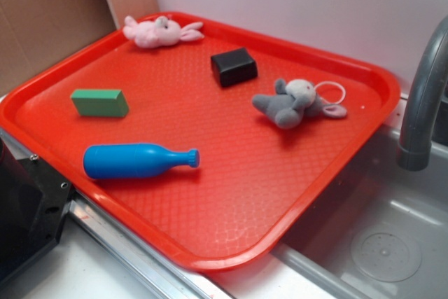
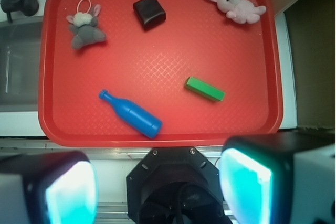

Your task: Grab the green block.

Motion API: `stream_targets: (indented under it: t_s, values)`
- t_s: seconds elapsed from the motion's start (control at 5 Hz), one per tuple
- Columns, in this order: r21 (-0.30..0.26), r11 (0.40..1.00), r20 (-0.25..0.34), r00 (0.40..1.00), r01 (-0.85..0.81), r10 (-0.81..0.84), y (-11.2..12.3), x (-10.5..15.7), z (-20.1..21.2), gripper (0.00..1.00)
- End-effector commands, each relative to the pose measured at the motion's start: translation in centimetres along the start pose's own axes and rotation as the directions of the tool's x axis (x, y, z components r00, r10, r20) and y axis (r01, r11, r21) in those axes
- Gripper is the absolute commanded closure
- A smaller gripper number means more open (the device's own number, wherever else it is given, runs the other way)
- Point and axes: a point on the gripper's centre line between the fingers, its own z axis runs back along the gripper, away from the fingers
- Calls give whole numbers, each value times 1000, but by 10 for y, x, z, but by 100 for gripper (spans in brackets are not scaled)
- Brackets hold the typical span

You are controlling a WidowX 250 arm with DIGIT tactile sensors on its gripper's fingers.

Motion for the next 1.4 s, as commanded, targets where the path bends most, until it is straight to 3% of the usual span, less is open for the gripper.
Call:
stream_targets:
  t_s: [0.0,0.4,0.6,0.8,1.0,1.2]
  values:
    - [0,1000,0,1000,0,0,0,0,0,0]
    - [6,999,-29,998,51,-51,-3,45,-7,0]
    - [26,971,-101,967,239,-235,5,69,-31,0]
    - [-18,883,-91,879,469,-468,45,80,-81,0]
    - [-51,740,-71,737,670,-672,75,73,-126,0]
    - [-83,594,-124,583,800,-803,88,75,-159,0]
